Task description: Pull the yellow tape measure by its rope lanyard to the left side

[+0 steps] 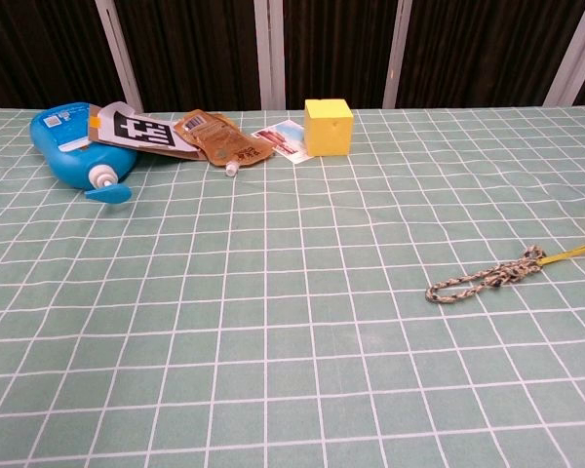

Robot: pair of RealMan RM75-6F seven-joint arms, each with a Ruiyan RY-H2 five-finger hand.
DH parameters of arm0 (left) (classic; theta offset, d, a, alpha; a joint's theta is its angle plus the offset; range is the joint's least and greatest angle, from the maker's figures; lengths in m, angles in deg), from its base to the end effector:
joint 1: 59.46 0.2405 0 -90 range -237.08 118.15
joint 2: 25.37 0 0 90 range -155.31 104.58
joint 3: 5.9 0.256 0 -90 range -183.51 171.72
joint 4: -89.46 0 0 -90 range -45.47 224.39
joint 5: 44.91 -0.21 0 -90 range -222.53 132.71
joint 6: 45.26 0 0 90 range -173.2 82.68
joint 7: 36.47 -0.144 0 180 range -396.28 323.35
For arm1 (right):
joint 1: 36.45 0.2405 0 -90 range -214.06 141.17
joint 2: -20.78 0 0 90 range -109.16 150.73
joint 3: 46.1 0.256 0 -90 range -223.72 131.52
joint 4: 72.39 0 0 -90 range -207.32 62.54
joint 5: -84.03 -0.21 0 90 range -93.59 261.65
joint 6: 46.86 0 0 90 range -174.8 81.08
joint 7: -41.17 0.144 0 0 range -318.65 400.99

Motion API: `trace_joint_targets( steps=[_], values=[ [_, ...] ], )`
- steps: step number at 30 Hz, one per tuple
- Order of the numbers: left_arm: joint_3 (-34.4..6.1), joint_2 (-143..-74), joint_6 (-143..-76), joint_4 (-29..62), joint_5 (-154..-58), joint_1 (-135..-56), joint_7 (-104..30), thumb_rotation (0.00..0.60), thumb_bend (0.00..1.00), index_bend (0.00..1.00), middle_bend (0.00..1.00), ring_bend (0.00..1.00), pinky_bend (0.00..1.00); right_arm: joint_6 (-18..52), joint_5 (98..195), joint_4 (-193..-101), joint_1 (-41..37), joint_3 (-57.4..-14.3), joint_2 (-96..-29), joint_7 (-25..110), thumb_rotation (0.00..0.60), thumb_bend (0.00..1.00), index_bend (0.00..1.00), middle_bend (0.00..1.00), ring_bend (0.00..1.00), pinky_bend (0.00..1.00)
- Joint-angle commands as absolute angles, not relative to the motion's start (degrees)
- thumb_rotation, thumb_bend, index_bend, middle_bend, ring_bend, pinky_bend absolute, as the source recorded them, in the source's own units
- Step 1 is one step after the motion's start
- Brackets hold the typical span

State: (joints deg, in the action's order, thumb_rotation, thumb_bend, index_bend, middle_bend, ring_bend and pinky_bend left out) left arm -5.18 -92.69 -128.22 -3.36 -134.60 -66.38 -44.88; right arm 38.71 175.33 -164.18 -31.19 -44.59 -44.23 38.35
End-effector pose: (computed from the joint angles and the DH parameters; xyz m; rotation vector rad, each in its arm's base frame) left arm -0.2958 0.1770 0.1237 -1.5514 -0.8532 -0.8448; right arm -0.2995 -0.1775 0.1476 1.4906 -0.8359 0.9181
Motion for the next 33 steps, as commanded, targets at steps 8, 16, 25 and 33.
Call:
trace_joint_targets(
  steps=[8, 16, 25, 33],
  values=[
    [-5.1, -92.6, -128.5, -3.5, -134.9, -66.3, -44.9, 0.6, 0.0, 0.0, 0.0, 0.0, 0.0, 38.9, 175.4, -164.2, -31.3, -44.6, -44.1, 38.6, 0.6, 0.24, 0.0, 0.0, 0.0, 0.0],
    [-5.1, -92.5, -128.0, -3.5, -134.4, -66.4, -44.8, 0.6, 0.0, 0.0, 0.0, 0.0, 0.0, 38.8, 175.3, -164.2, -31.2, -44.6, -44.3, 38.3, 0.6, 0.24, 0.0, 0.0, 0.0, 0.0],
    [-5.0, -92.3, -127.7, -3.8, -134.6, -66.5, -44.9, 0.6, 0.0, 0.0, 0.0, 0.0, 0.0, 38.9, 175.2, -164.2, -31.4, -44.6, -44.1, 38.4, 0.6, 0.24, 0.0, 0.0, 0.0, 0.0],
    [-5.0, -91.9, -127.5, -4.1, -134.5, -66.7, -45.1, 0.6, 0.0, 0.0, 0.0, 0.0, 0.0, 38.6, 174.6, -164.5, -31.4, -44.5, -44.1, 38.6, 0.6, 0.24, 0.0, 0.0, 0.0, 0.0]
  ],
)
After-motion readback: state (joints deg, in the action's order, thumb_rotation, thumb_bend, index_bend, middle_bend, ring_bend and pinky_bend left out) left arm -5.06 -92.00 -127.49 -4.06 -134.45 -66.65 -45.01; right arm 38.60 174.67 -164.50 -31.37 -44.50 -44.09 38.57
